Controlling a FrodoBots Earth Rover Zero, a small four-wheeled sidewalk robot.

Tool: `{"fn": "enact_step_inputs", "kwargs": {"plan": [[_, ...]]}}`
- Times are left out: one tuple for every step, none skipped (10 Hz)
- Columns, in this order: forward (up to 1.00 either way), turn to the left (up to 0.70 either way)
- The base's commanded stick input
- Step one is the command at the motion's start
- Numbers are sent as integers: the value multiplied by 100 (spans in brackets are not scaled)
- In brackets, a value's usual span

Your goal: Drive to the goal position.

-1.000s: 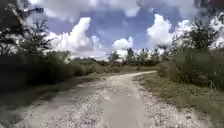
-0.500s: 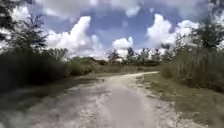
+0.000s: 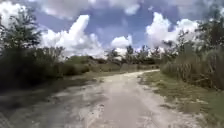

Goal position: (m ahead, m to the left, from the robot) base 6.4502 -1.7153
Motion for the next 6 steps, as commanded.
{"fn": "enact_step_inputs", "kwargs": {"plan": [[100,0],[100,0],[100,-9],[100,-27],[100,-27],[100,-27]]}}
